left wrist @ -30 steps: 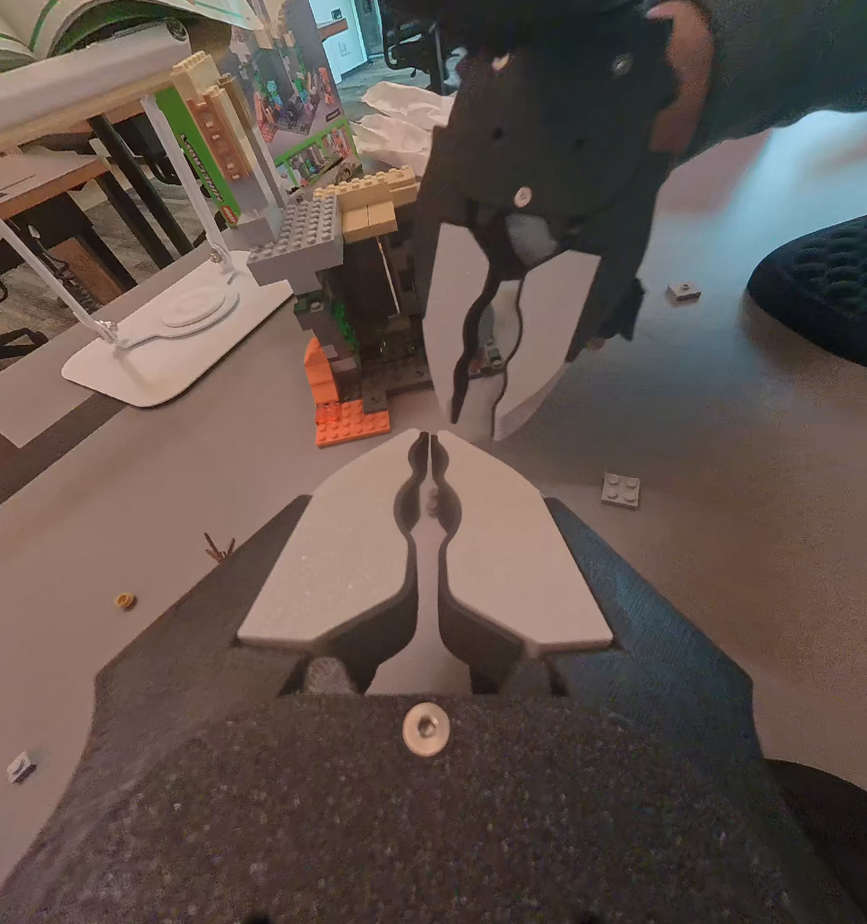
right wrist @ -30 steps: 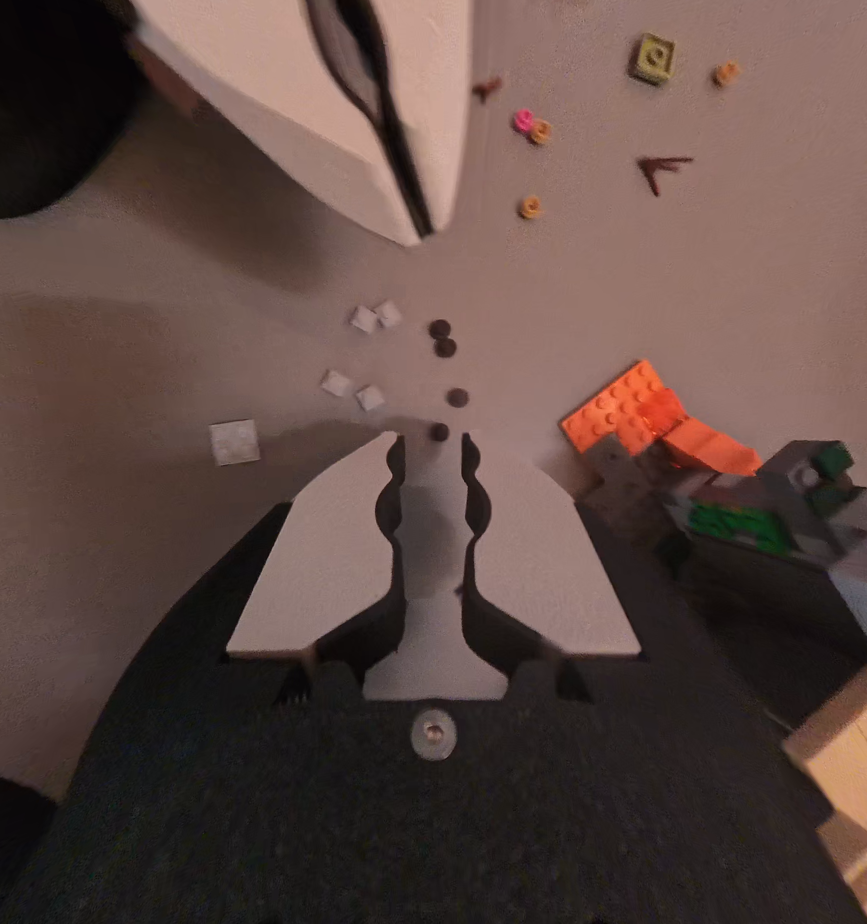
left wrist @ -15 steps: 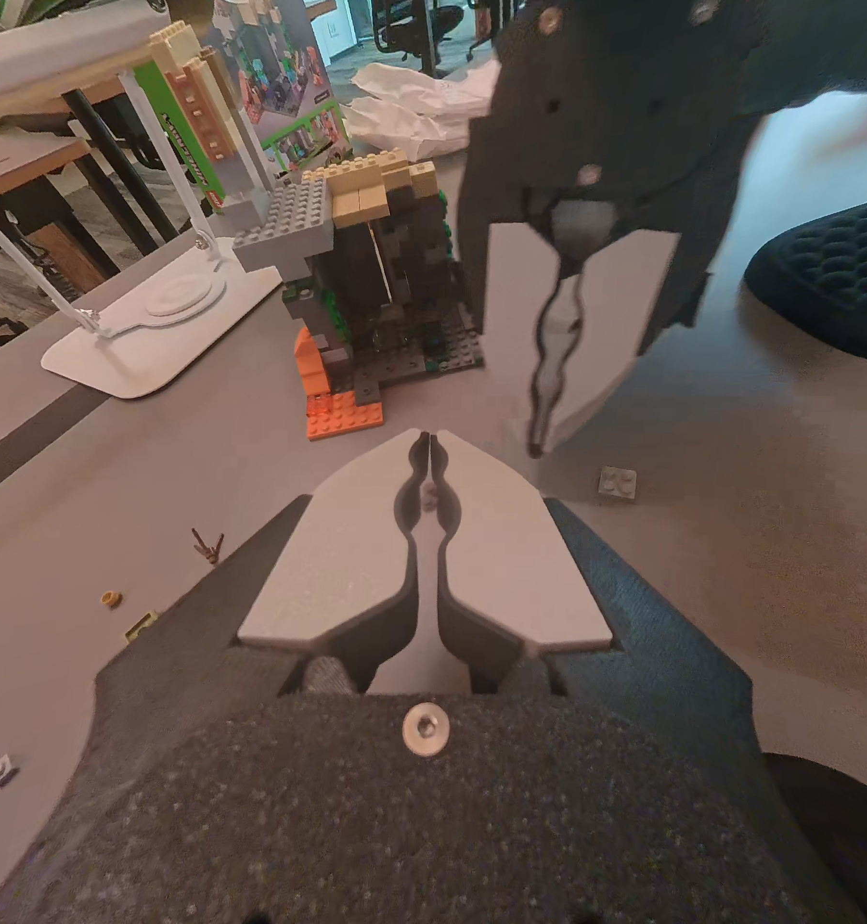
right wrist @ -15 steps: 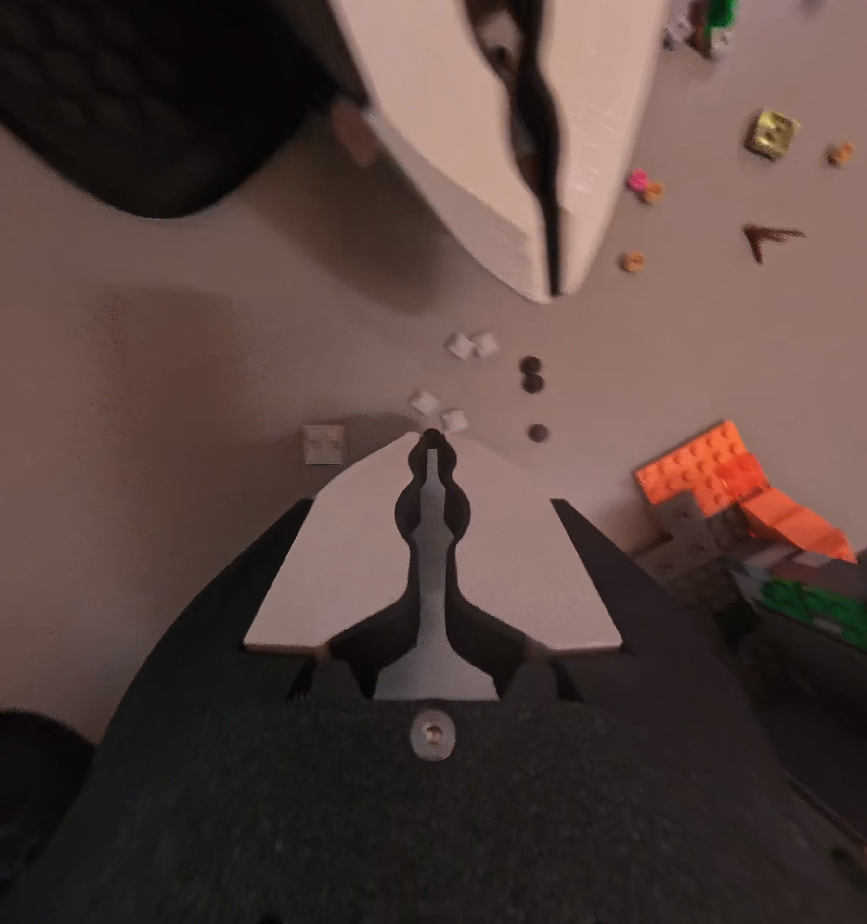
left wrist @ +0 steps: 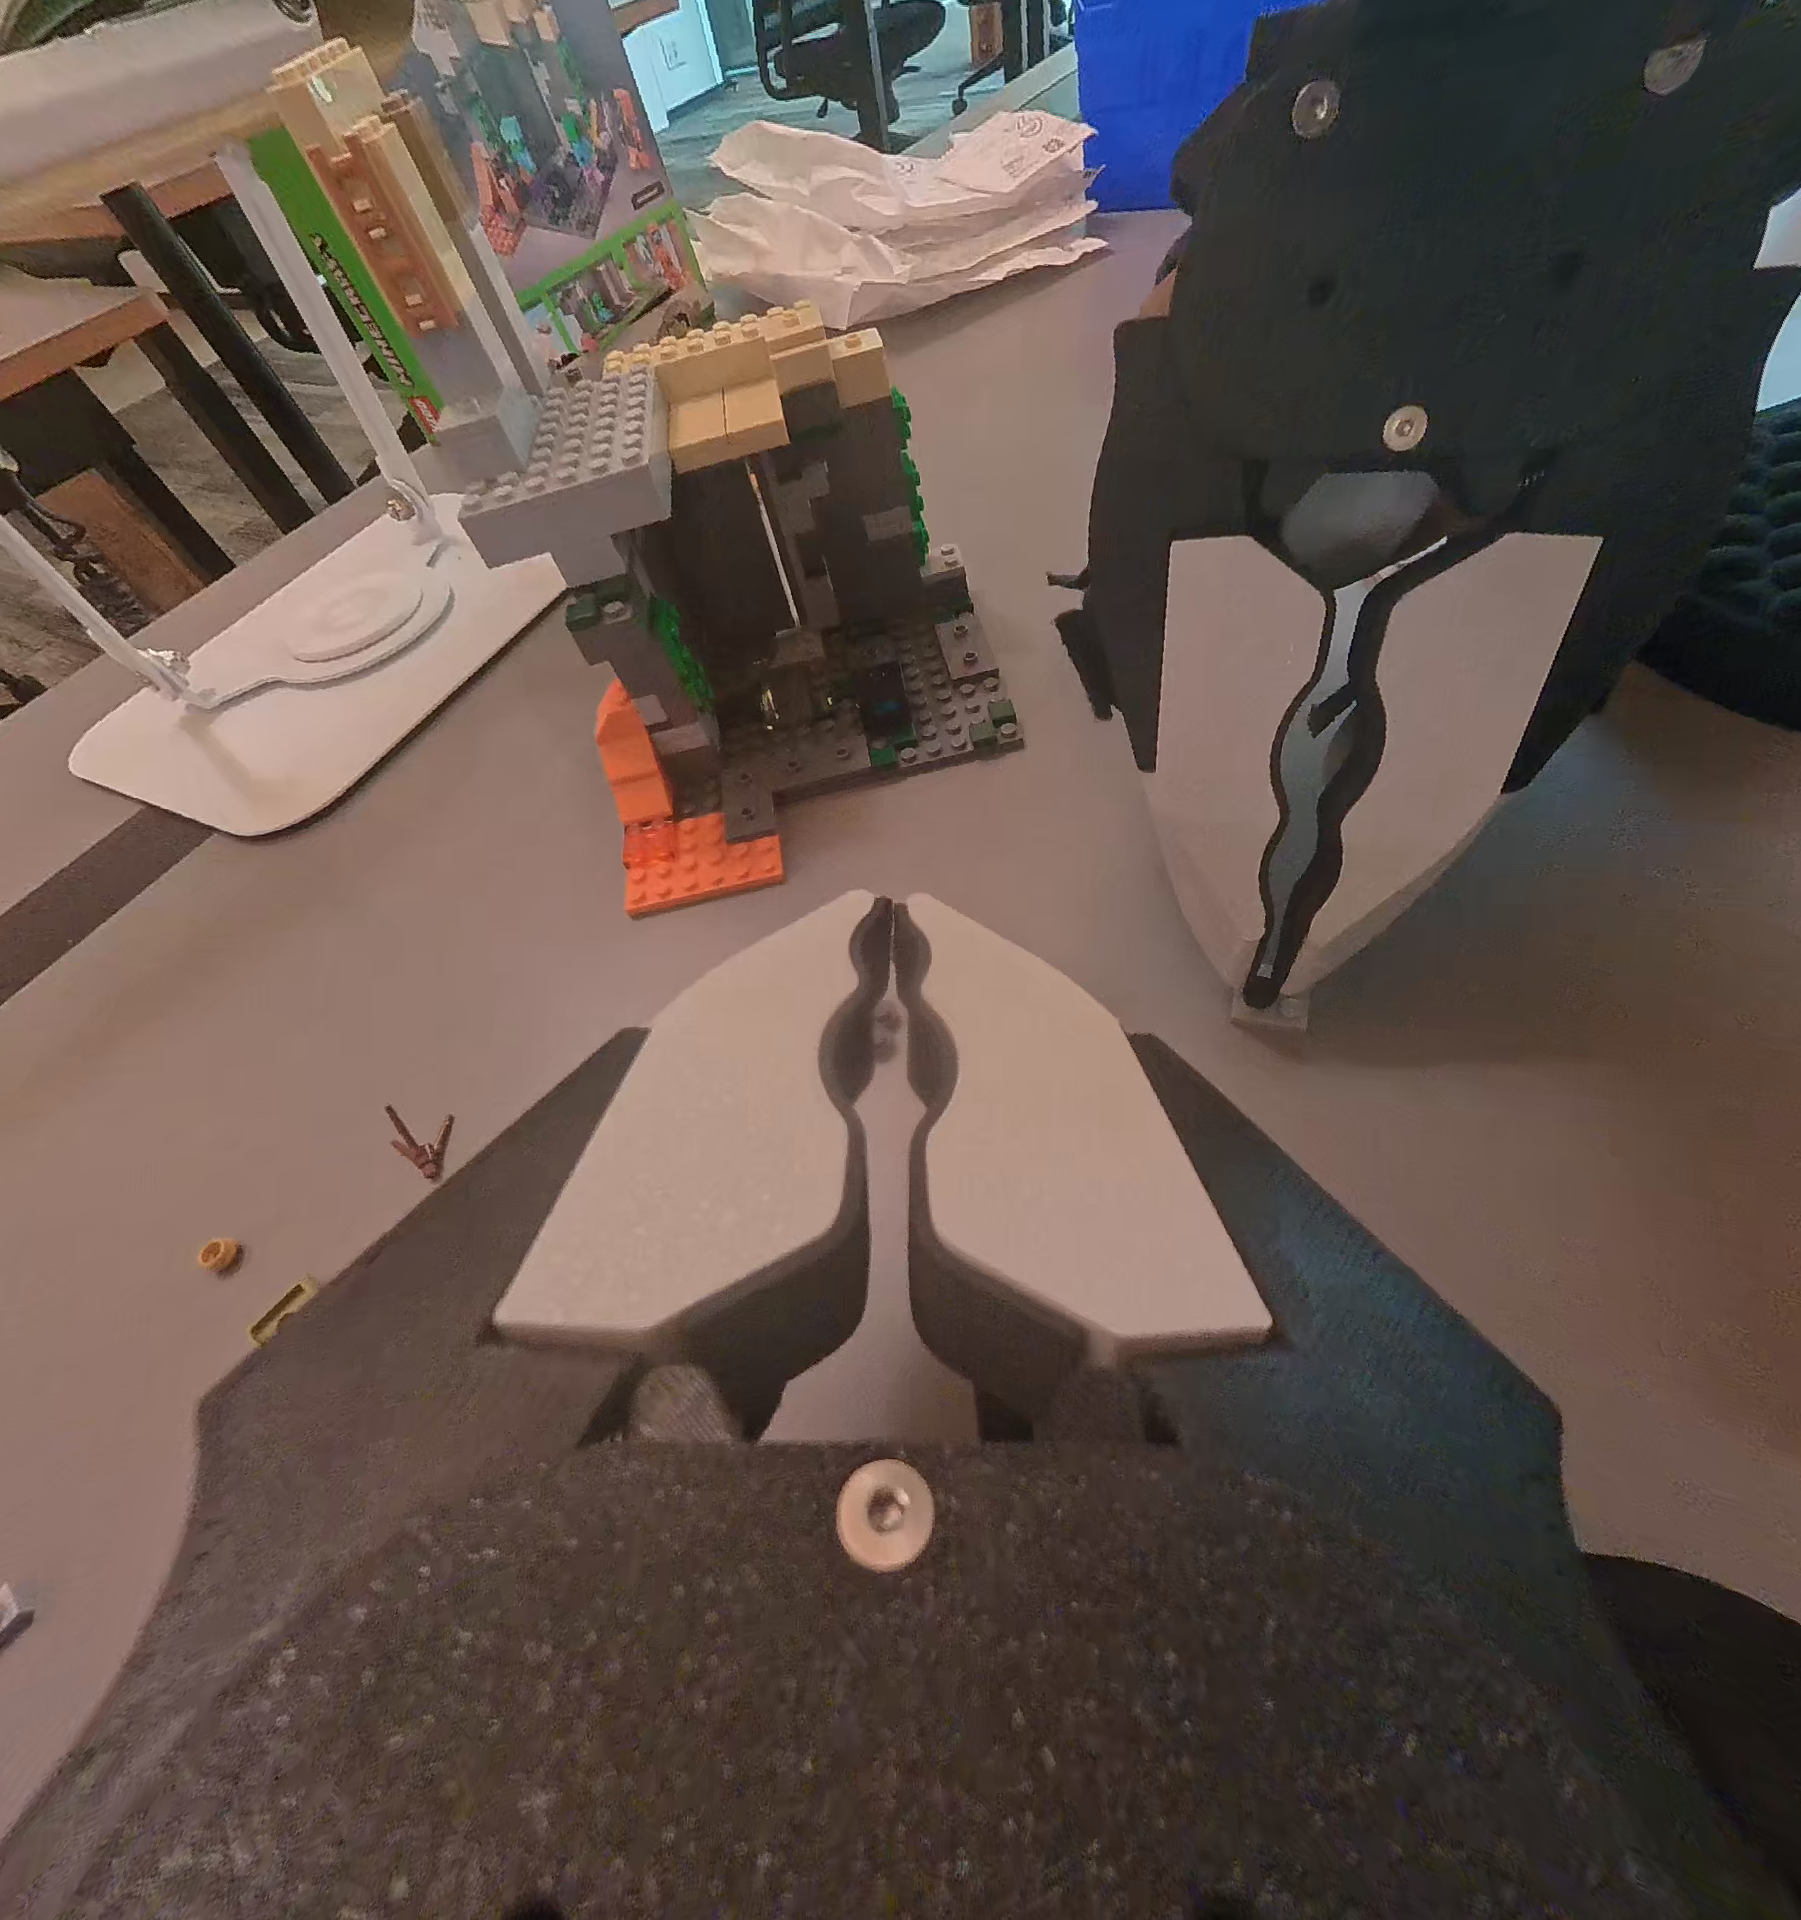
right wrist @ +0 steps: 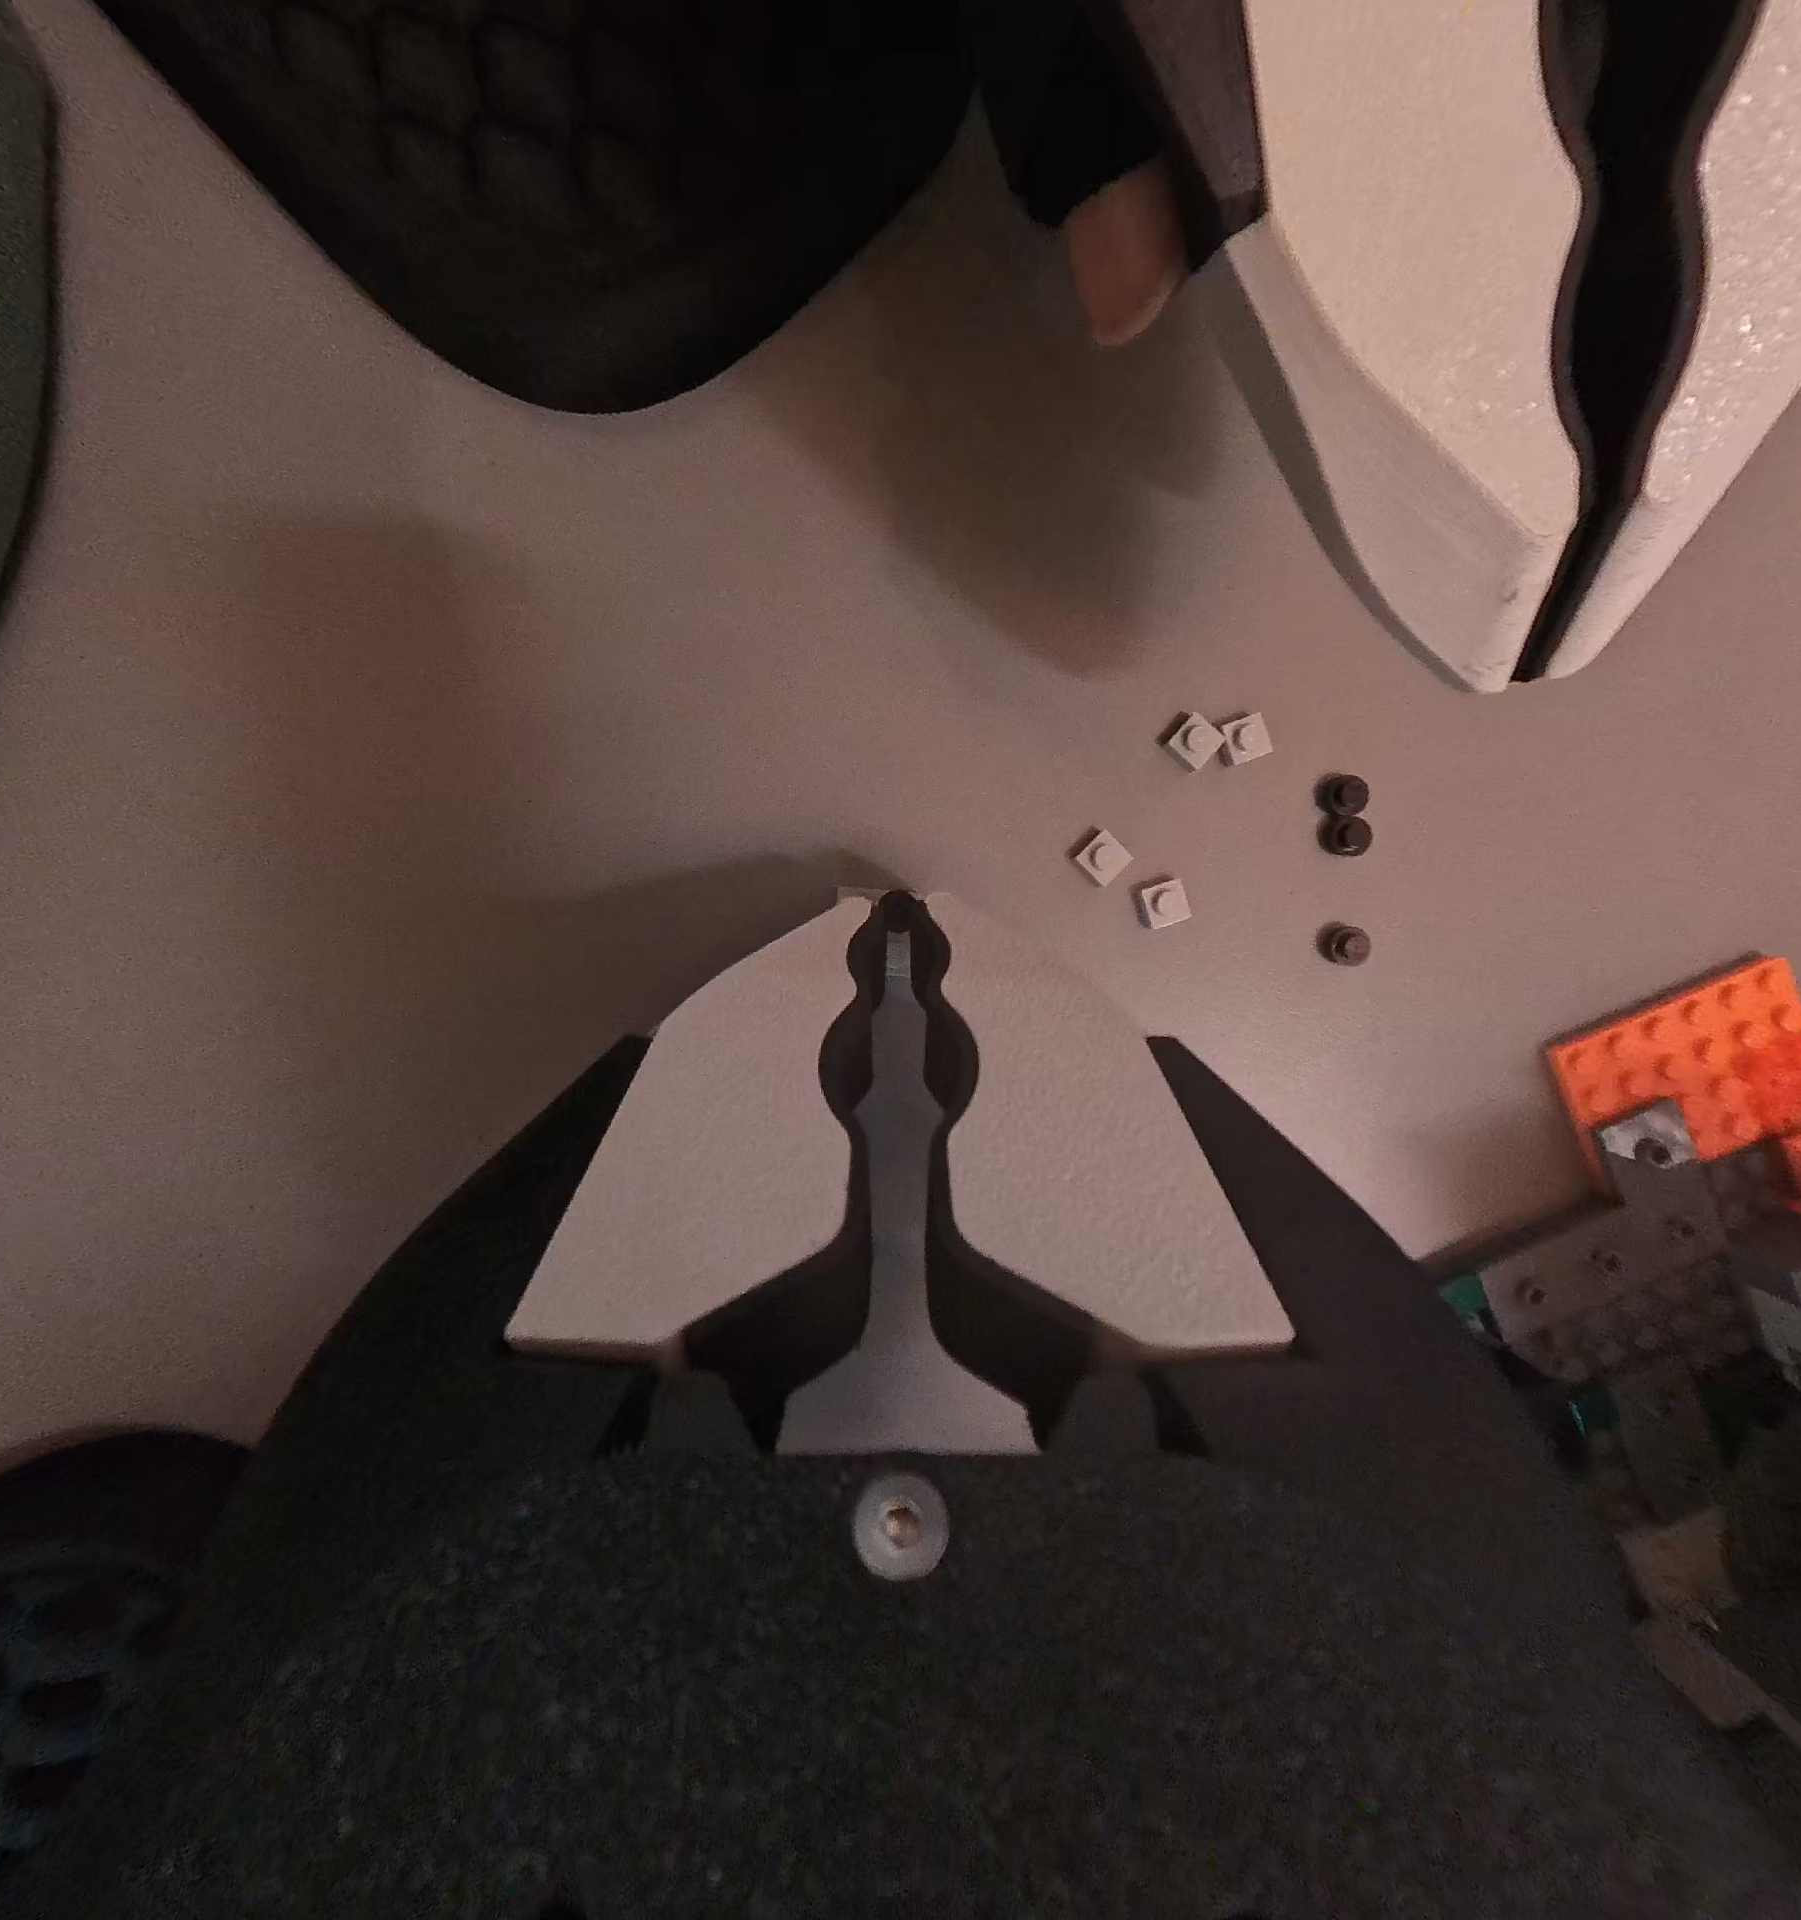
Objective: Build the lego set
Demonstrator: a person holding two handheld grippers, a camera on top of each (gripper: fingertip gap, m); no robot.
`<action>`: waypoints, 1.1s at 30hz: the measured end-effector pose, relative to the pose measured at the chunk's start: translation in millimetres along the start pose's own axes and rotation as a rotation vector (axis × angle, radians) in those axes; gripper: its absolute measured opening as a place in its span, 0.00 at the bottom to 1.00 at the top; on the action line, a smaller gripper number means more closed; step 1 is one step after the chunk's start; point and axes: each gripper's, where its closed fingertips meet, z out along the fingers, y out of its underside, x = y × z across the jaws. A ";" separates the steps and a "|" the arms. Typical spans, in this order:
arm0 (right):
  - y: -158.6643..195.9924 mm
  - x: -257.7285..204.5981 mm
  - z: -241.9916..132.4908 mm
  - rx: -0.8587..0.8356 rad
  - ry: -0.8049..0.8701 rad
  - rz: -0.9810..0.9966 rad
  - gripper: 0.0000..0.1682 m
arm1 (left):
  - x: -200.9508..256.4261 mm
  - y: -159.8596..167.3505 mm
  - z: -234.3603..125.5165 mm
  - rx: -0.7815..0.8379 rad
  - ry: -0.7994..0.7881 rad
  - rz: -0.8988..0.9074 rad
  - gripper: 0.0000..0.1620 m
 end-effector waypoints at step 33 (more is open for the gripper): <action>9.5 -4.9 -1.6 -0.005 0.021 0.029 0.10 | 7.9 1.0 1.3 -0.007 0.028 0.024 0.00</action>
